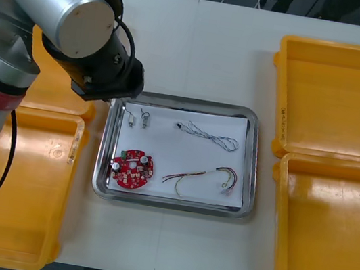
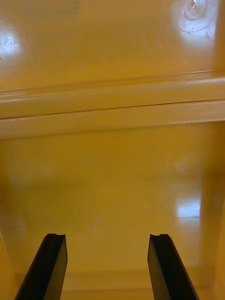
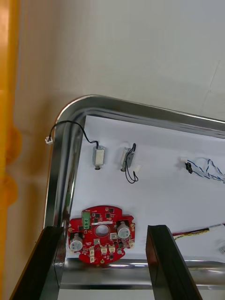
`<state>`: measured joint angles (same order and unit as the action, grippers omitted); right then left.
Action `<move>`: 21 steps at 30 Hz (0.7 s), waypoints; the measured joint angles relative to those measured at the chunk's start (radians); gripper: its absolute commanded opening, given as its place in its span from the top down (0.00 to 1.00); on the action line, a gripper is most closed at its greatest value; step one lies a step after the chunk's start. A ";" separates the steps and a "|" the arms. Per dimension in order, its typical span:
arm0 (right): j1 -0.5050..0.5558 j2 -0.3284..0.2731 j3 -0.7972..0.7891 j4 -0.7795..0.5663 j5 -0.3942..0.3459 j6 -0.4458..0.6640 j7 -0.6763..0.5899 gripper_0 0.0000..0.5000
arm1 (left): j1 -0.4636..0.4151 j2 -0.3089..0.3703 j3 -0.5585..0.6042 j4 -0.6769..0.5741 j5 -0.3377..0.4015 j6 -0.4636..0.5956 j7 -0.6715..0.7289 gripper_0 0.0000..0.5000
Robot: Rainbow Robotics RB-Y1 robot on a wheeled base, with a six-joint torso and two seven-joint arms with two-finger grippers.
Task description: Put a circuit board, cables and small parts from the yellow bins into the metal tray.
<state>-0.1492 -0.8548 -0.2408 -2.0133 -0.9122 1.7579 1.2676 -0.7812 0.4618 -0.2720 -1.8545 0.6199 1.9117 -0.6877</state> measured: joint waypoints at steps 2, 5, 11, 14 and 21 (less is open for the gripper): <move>0.000 0.000 0.000 0.000 0.000 0.001 0.000 0.00 | 0.004 0.018 0.018 -0.014 0.016 0.000 -0.021 0.00; 0.000 0.000 0.000 -0.001 0.000 0.002 0.000 0.00 | 0.022 0.044 0.055 -0.037 0.050 0.000 -0.061 0.00; 0.000 0.000 0.000 -0.001 0.000 0.002 0.000 0.00 | 0.074 0.103 0.125 -0.071 0.101 0.000 -0.110 0.00; 0.001 0.000 0.000 -0.001 0.000 0.002 0.000 0.00 | 0.106 0.128 0.154 -0.087 0.110 0.000 -0.128 0.00; 0.001 0.000 0.000 -0.002 0.000 0.002 0.000 0.00 | 0.162 0.179 0.220 -0.101 0.152 0.001 -0.267 0.00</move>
<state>-0.1483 -0.8548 -0.2407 -2.0150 -0.9127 1.7600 1.2676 -0.6192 0.6409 -0.0521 -1.9558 0.7724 1.9123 -0.9551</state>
